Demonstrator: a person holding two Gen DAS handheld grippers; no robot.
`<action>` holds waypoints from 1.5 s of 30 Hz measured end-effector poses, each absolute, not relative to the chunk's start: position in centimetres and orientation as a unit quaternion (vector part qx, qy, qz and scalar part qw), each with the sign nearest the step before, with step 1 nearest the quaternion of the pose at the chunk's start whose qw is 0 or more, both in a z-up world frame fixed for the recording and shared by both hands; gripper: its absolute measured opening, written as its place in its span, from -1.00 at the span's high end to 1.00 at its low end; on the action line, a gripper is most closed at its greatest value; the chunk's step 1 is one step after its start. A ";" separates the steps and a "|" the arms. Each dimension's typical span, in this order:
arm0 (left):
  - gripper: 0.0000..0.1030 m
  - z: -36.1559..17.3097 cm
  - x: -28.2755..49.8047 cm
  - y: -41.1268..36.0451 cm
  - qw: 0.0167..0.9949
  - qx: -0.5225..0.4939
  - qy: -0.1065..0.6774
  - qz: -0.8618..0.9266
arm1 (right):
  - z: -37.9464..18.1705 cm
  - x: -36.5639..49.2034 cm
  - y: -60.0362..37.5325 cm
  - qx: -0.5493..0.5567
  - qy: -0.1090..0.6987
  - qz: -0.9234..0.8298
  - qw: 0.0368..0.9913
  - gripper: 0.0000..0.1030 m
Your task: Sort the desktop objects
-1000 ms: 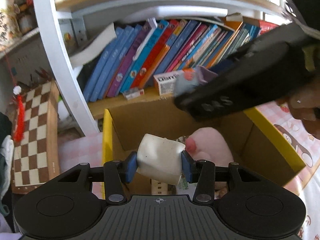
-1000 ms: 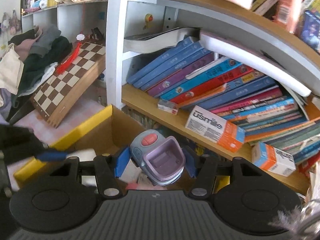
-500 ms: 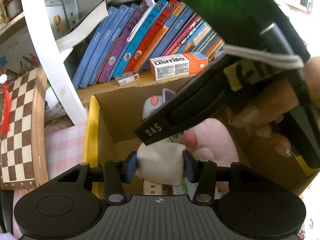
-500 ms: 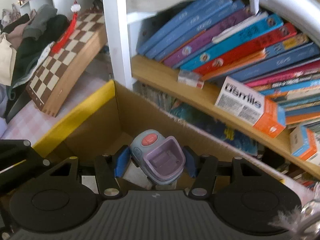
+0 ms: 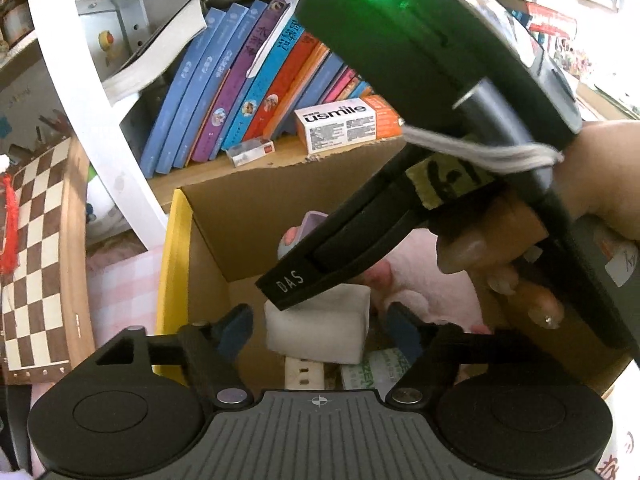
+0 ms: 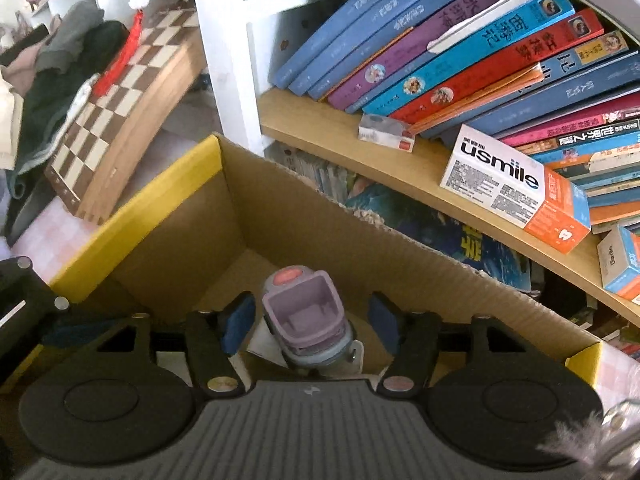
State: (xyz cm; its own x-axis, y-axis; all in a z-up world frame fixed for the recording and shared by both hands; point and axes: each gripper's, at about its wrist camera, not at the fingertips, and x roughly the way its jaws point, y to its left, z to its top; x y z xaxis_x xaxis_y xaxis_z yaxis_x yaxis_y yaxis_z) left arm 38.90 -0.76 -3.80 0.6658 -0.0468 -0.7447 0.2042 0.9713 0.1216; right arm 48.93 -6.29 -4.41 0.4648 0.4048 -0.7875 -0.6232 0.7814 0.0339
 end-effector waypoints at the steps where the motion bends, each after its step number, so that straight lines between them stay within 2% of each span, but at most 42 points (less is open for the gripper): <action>1: -0.60 -3.7 38.8 -0.8 0.908 0.101 0.401 -0.066 | -4.3 48.9 -6.4 -0.128 0.418 0.304 0.847 -0.27; 6: -0.83 -3.0 37.8 -1.1 0.915 0.122 0.381 -0.048 | -3.7 48.5 -6.9 -0.115 0.413 0.302 0.851 -0.49; 13: -0.84 -1.1 36.4 -0.9 0.923 0.122 0.361 -0.046 | -1.6 46.4 -8.6 -0.093 0.393 0.293 0.867 -0.60; 38: -0.85 4.8 25.2 0.5 0.952 0.124 0.273 -0.060 | 5.7 32.1 -14.4 -0.060 0.293 0.213 0.930 -0.70; 40: -0.97 5.1 24.1 0.8 0.954 0.121 0.267 -0.060 | 5.9 30.7 -14.8 -0.058 0.288 0.202 0.934 -0.70; 45: -0.99 5.5 21.3 1.8 0.959 0.112 0.254 -0.056 | 5.7 27.2 -15.6 -0.054 0.283 0.178 0.941 -0.70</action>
